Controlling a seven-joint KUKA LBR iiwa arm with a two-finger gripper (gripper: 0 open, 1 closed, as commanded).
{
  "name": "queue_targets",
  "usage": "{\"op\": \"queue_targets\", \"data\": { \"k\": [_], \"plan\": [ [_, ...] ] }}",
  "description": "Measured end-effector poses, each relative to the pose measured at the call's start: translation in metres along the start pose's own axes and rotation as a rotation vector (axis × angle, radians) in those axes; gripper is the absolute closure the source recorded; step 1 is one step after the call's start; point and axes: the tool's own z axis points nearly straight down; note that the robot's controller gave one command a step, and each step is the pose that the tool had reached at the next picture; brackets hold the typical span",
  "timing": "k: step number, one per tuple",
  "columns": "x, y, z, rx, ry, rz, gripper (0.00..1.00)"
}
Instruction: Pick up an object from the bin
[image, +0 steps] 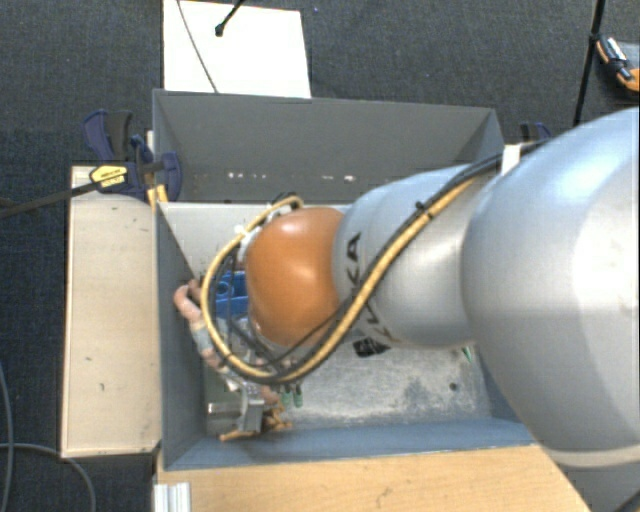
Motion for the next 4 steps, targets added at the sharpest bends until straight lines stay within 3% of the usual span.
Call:
{"op": "queue_targets", "data": {
  "k": [1,2,3,4],
  "plan": [
    [-0.002,-0.001,-0.004,-0.002,-0.007,0.006,0.00],
    [-0.014,-0.006,0.036,-0.009,-0.015,0.340,0.00],
    [-0.022,-0.007,0.050,-0.007,-0.017,0.316,0.00],
    [-0.022,-0.022,0.051,-0.010,-0.013,0.438,0.00]
  ]
}}
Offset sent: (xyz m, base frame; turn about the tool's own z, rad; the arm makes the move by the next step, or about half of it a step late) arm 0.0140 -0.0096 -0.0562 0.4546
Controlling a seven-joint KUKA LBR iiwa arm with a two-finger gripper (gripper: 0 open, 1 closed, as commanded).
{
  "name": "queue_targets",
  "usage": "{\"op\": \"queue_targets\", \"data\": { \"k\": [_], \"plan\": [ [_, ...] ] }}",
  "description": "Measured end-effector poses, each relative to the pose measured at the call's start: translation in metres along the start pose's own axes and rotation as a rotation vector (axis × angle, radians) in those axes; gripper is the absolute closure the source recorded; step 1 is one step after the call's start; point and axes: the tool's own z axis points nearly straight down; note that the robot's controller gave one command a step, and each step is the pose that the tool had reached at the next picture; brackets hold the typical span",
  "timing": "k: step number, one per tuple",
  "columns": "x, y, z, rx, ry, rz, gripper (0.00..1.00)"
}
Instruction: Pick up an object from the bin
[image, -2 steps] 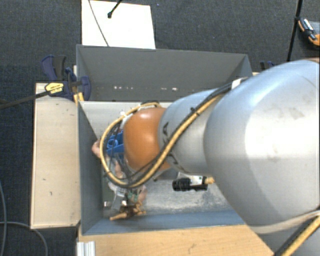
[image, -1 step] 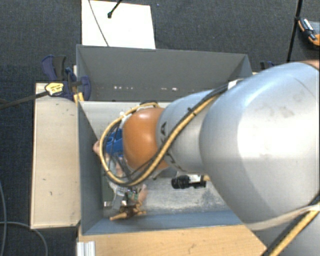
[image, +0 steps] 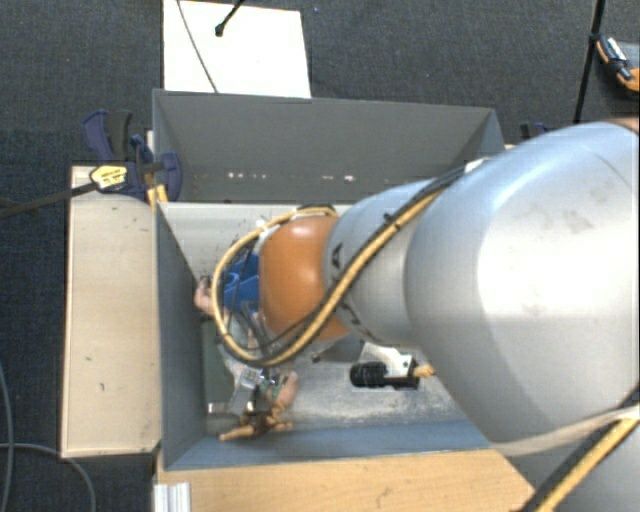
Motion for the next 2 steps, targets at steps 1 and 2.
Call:
{"op": "queue_targets", "data": {
  "k": [1,2],
  "plan": [
    [0.002,0.006,-0.001,0.000,-0.007,0.032,0.00],
    [0.009,-0.020,-0.004,-0.008,0.002,0.450,1.00]
  ]
}}
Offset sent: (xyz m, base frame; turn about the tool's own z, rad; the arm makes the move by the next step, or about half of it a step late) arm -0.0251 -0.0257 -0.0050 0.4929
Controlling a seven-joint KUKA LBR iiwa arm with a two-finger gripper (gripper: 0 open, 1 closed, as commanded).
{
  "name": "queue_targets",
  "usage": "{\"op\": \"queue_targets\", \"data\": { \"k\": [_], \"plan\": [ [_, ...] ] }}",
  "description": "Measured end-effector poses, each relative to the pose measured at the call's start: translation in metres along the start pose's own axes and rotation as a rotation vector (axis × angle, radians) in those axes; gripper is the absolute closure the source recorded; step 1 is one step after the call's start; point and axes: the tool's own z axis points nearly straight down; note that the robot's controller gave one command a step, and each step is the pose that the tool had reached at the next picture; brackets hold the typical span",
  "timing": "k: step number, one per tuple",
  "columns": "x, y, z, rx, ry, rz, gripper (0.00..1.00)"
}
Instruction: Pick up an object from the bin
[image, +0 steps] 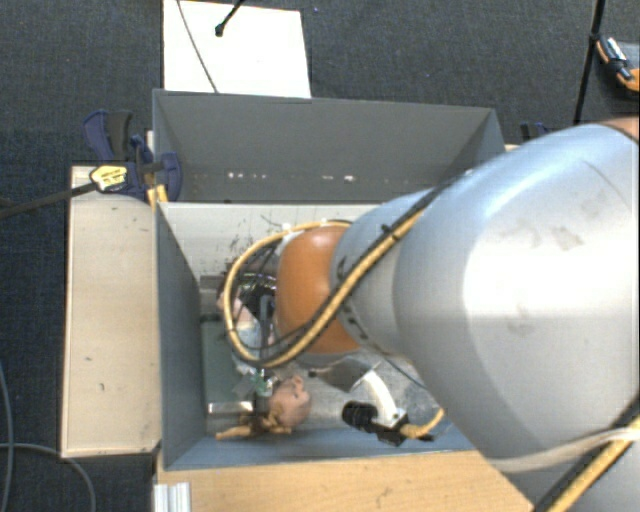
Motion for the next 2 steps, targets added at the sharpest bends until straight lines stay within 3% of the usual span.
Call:
{"op": "queue_targets", "data": {
  "k": [2],
  "plan": [
    [-0.0023,-0.0044,-0.0040,0.001,-0.004,0.035,1.00]
  ]
}}
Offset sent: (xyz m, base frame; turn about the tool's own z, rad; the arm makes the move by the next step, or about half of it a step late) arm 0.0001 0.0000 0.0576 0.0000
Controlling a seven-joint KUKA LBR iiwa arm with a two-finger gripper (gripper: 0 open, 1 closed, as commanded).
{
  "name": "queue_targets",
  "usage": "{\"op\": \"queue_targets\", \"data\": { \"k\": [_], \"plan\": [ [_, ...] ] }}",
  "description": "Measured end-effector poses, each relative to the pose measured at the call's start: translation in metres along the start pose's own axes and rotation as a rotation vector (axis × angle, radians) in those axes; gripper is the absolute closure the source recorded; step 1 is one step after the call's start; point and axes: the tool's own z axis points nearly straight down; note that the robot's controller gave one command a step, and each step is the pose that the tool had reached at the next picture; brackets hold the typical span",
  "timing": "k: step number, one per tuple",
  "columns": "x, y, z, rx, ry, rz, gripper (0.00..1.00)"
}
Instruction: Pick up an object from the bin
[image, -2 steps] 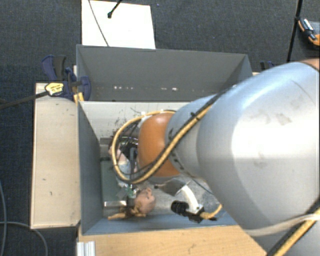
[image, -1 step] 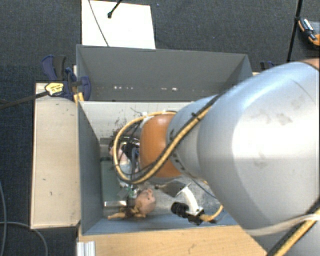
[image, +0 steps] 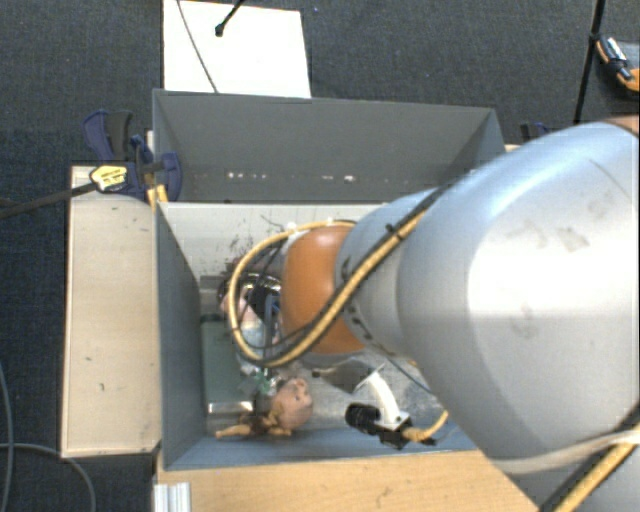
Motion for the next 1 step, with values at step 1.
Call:
{"op": "queue_targets", "data": {
  "k": [1],
  "plan": [
    [0.0003,-0.0018,-0.0146,0.013,0.000,-0.009,1.00]
  ]
}}
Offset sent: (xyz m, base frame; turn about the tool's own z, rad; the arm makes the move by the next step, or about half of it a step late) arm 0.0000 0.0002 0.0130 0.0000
